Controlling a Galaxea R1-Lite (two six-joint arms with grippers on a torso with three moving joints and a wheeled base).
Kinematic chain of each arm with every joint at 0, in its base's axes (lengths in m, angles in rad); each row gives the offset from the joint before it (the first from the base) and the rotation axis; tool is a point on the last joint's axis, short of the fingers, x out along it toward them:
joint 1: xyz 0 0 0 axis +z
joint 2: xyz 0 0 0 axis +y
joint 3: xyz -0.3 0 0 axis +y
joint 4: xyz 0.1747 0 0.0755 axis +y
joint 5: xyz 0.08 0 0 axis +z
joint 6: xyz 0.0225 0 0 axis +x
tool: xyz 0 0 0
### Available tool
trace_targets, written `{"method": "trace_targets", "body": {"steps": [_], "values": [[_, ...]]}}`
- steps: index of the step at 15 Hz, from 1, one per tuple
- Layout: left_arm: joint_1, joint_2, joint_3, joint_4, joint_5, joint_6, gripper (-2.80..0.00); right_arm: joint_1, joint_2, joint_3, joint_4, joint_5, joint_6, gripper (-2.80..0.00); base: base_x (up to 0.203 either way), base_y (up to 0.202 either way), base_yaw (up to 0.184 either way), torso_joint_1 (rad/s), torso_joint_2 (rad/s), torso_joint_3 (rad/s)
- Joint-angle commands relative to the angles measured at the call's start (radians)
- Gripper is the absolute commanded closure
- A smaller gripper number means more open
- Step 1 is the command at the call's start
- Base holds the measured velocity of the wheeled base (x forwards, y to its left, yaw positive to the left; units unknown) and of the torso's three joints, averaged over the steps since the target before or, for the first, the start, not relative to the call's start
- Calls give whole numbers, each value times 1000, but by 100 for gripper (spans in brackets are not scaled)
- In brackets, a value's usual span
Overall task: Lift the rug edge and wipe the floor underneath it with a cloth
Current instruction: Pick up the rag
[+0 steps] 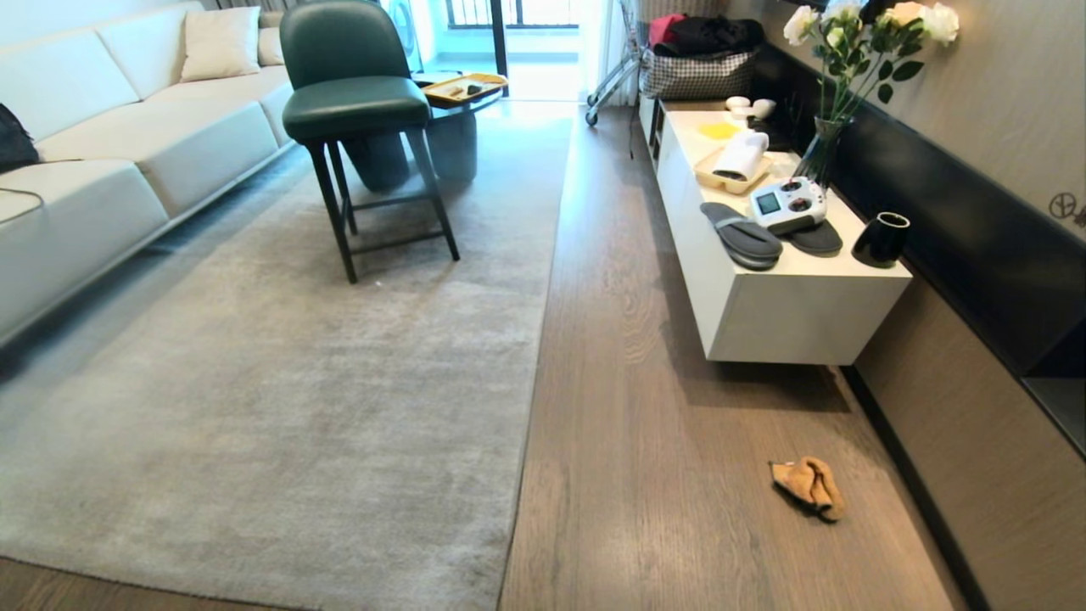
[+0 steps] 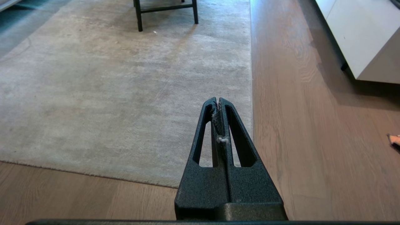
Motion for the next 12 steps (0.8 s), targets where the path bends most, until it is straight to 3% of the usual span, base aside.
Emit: {"method": "trace_targets", "body": {"steps": [1,12], "values": [[0,0,0,-1,1,-1,0,0,1,0,1,0,0,0,0,0,0,0,0,0],[0,0,0,-1,1,0,0,0,1,0,1,0,-3,0,0,0,0,10,25,26]]}}
